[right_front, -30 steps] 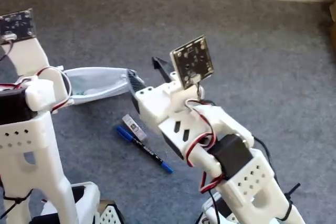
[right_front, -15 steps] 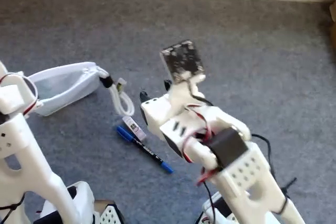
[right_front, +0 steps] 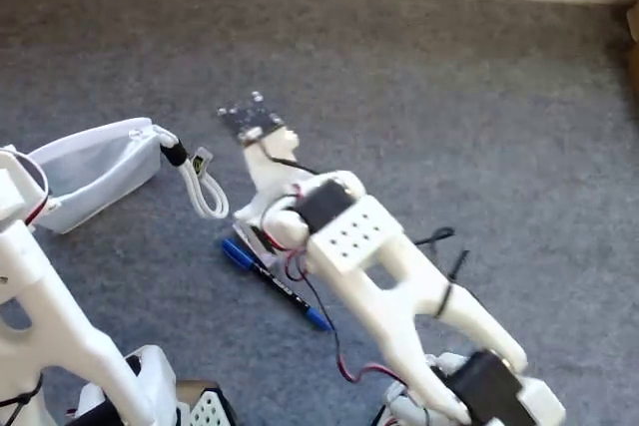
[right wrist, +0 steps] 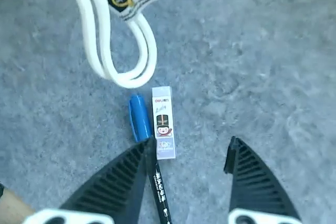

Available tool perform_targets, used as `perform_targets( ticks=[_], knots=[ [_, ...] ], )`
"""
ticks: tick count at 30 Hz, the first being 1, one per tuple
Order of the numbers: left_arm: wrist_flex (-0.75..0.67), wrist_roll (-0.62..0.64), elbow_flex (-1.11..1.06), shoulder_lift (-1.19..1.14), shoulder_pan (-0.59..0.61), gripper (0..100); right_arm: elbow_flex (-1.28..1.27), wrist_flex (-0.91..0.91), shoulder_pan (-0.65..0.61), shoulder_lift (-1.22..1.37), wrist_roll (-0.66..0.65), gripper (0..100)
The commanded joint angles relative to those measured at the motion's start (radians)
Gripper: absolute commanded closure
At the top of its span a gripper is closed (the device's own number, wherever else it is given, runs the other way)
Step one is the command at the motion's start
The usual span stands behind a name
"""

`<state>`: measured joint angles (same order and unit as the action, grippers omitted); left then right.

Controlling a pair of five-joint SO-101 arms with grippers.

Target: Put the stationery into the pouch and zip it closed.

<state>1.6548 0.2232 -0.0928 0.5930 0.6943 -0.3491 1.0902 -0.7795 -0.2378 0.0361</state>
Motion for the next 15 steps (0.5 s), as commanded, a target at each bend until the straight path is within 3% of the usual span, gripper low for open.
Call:
perform_targets(
  ticks=[1, 15],
  knots=[
    [-0.015, -0.011, 0.007, 0.012, 0.015, 99, 0.119, -0.008, -0.018, 0.082, -0.015, 79.3],
    [-0.012, -0.037, 0.002, 0.012, 0.016, 99, 0.407, -0.010, -0.073, 0.499, -0.015, 79.3]
  ],
)
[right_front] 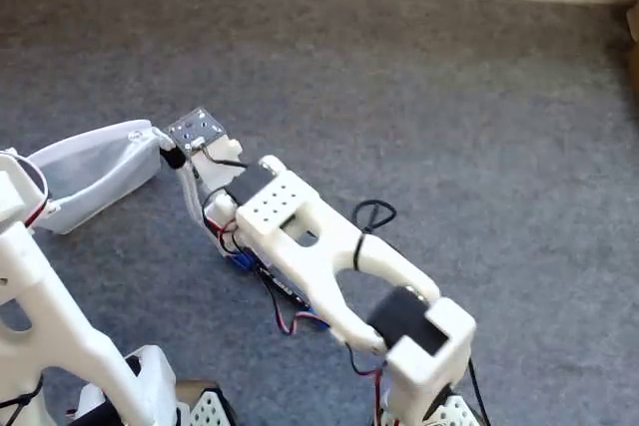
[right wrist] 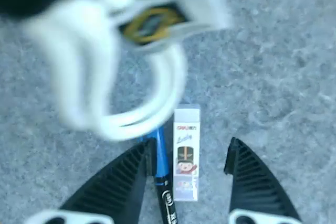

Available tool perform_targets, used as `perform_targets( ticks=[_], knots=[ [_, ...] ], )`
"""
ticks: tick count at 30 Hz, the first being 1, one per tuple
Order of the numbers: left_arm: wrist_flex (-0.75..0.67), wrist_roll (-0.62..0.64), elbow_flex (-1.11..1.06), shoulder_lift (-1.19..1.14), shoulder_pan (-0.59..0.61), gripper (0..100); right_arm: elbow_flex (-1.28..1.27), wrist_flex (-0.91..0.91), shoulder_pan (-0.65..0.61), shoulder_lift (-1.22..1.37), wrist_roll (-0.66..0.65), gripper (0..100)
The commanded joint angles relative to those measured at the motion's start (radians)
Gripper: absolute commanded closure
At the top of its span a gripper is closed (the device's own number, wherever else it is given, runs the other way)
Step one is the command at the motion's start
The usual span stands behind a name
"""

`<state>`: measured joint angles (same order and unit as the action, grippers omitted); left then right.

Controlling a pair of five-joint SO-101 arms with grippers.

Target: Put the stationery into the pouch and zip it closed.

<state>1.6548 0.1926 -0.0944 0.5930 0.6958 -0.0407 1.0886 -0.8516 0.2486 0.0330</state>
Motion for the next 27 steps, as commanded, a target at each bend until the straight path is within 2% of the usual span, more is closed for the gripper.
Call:
perform_targets(
  ticks=[1, 11, 16, 23, 27],
  knots=[
    [-0.012, -0.006, 0.004, 0.012, 0.015, 99, 0.114, -0.008, 0.008, 0.033, -0.012, 79.3],
    [-0.015, -0.003, 0.004, 0.012, 0.015, 99, 0.191, -0.008, 0.021, 0.209, -0.015, 79.3],
    [-0.015, -0.003, 0.004, 0.012, 0.015, 99, 0.199, -0.008, 0.044, 0.257, -0.071, 79.4],
    [-0.015, -0.003, 0.004, 0.012, 0.015, 99, 0.199, -0.008, 0.050, 0.278, -0.077, 95.9],
    [-0.015, -0.005, -0.015, 0.012, 0.013, 99, 0.197, -0.002, 0.062, 0.272, -0.077, 98.1]
  ],
)
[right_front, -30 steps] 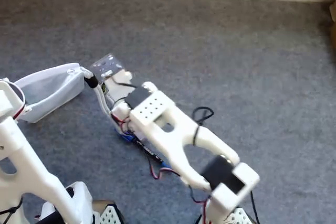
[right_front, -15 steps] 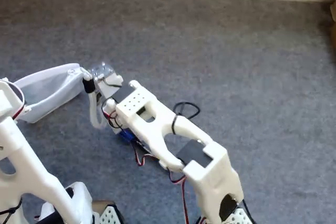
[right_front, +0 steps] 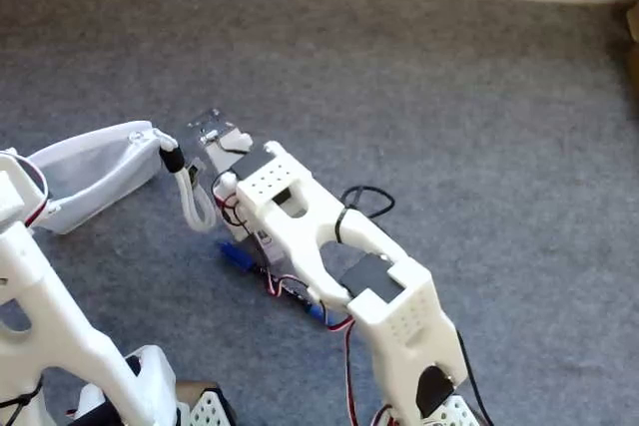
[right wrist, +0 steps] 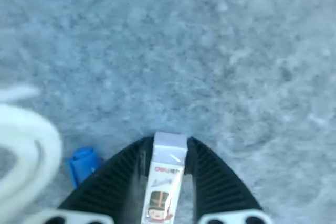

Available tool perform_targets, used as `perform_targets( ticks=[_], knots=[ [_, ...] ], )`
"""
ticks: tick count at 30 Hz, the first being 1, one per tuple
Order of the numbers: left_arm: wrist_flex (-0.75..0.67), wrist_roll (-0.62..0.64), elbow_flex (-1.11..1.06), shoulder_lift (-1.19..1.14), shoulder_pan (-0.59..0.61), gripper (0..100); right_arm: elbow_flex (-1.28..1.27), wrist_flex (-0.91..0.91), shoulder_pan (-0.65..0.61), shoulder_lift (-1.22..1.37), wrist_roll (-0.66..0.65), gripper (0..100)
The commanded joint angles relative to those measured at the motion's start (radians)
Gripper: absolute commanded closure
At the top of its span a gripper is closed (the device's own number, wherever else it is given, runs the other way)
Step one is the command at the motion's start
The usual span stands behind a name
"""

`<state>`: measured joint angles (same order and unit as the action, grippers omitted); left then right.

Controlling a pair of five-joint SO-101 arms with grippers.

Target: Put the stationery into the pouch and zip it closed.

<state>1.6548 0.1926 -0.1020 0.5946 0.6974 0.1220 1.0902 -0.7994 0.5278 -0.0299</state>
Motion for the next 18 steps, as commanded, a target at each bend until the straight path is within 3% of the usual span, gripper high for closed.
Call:
perform_targets(
  ticks=[1, 10, 18],
  knots=[
    [-0.017, -0.005, -0.008, 0.010, 0.012, 99, 0.035, -0.002, 0.013, -0.007, -0.014, 98.3],
    [-0.017, -0.002, -0.001, 0.010, -0.007, 99, -0.036, 0.018, 0.047, -0.173, -0.006, 98.3],
    [-0.014, 0.034, 0.033, 0.010, -0.160, 99, -0.219, 0.019, 0.131, -0.463, -0.005, 98.3]
  ],
)
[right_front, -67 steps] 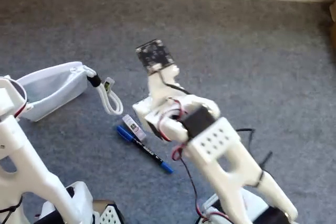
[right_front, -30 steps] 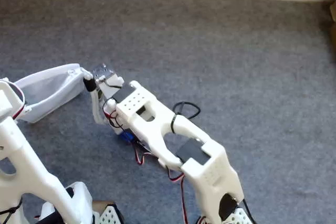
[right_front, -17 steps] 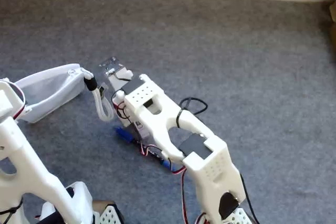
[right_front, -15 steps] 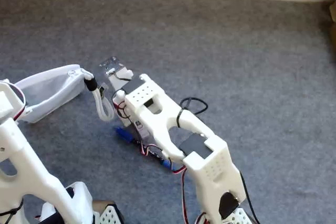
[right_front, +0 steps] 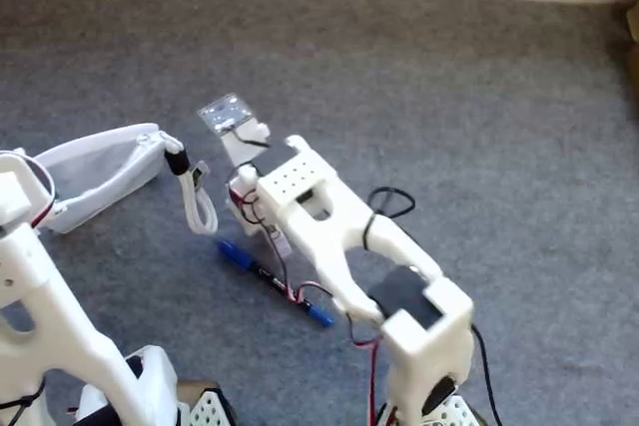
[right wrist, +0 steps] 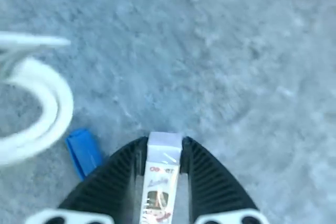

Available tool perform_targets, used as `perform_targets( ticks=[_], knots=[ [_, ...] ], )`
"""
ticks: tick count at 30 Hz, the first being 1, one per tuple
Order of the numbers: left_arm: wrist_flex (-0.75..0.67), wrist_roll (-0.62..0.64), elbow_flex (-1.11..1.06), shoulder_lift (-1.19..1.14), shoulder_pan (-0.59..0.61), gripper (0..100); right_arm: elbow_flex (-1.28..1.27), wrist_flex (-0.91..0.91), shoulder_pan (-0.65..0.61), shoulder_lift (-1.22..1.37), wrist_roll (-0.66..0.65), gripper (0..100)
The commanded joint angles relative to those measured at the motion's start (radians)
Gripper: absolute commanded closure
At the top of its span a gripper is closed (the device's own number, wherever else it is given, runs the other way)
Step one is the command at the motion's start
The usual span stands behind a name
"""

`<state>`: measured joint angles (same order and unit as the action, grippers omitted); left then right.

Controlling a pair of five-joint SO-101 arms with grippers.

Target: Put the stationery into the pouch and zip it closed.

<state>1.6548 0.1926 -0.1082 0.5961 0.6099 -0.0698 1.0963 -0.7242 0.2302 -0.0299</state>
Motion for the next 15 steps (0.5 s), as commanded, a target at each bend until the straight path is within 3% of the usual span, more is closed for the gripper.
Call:
perform_targets(
  ticks=[1, 15],
  knots=[
    [-0.012, 0.054, 0.048, 0.008, -0.091, 99, -0.050, 0.013, 0.071, -0.203, -0.005, 98.3],
    [-0.015, 0.106, 0.110, -0.001, -0.395, 99, -0.409, 0.012, 0.222, -0.812, -0.005, 98.3]
  ],
)
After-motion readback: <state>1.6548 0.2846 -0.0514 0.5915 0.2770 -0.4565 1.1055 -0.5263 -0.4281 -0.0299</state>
